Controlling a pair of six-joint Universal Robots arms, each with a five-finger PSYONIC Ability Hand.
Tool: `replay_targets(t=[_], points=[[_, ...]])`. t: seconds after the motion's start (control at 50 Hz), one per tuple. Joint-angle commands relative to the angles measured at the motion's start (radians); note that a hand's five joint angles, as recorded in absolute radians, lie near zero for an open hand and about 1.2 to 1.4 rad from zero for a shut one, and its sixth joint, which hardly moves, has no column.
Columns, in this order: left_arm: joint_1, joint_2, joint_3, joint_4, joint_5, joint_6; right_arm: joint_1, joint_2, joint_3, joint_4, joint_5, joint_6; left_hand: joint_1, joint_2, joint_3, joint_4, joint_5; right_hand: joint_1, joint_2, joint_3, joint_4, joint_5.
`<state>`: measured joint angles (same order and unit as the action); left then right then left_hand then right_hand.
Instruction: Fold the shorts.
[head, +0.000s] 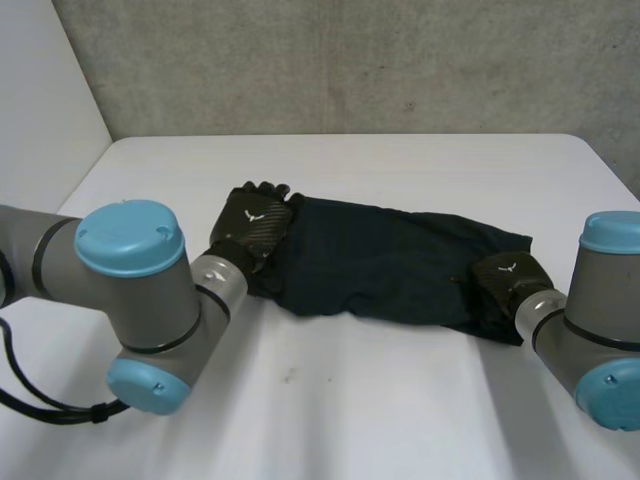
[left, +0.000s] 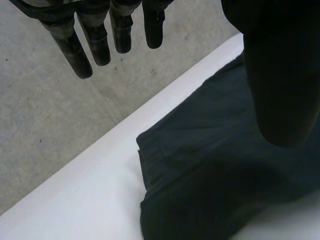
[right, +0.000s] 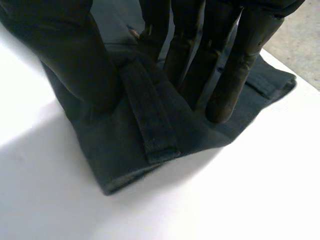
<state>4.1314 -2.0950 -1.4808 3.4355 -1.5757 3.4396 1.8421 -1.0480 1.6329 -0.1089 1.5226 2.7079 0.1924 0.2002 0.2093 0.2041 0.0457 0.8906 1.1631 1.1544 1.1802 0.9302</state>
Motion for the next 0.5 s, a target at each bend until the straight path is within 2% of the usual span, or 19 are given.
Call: replay_targets(t=[0.02,0.08,0.16,0.24,0.3,0.38,0.42,0.46,0.5], points=[[0.023,0.053,-0.053,0.002,0.003,0.003,-0.073,-0.058,0.007,0.001,0.016,-0.123,0.006,-0.001,-0.010,-0.005,-0.021,0.506,0.233,0.242,0.216,0.292],[0.027,0.079,-0.070,0.002,0.003,0.003,-0.080,-0.107,0.008,0.011,0.019,-0.175,0.004,-0.004,-0.013,-0.008,-0.024,0.506,0.233,0.242,0.216,0.292],[0.047,0.127,-0.102,0.002,0.003,0.001,-0.084,-0.150,-0.002,0.047,0.028,-0.342,0.004,-0.004,-0.013,-0.008,-0.024,0.506,0.233,0.242,0.216,0.292],[0.072,0.179,-0.144,0.002,0.005,0.001,-0.072,-0.162,-0.053,0.067,0.051,-0.572,0.004,-0.004,-0.013,-0.008,-0.024,0.506,0.233,0.242,0.216,0.292],[0.085,0.211,-0.170,0.004,0.005,0.001,-0.041,-0.162,-0.096,0.069,0.053,-0.655,0.001,-0.007,-0.016,-0.011,-0.027,0.506,0.233,0.242,0.216,0.292],[0.089,0.234,-0.190,0.010,0.005,-0.002,0.130,-0.141,-0.191,0.066,0.041,-0.712,0.001,-0.007,-0.016,-0.011,-0.027,0.506,0.233,0.242,0.216,0.292],[0.089,0.243,-0.199,0.022,0.005,-0.002,0.224,-0.083,-0.252,0.064,0.016,-0.720,0.001,-0.007,-0.016,-0.011,-0.027,0.506,0.233,0.242,0.216,0.292],[0.090,0.245,-0.203,0.030,0.005,-0.002,0.279,-0.040,-0.283,0.067,-0.018,-0.727,0.001,-0.007,-0.016,-0.011,-0.027,0.506,0.233,0.242,0.216,0.292],[0.092,0.247,-0.207,0.039,0.003,-0.002,0.342,0.015,-0.308,0.072,-0.094,-0.744,0.001,-0.007,-0.016,-0.011,-0.027,0.506,0.233,0.242,0.216,0.292]])
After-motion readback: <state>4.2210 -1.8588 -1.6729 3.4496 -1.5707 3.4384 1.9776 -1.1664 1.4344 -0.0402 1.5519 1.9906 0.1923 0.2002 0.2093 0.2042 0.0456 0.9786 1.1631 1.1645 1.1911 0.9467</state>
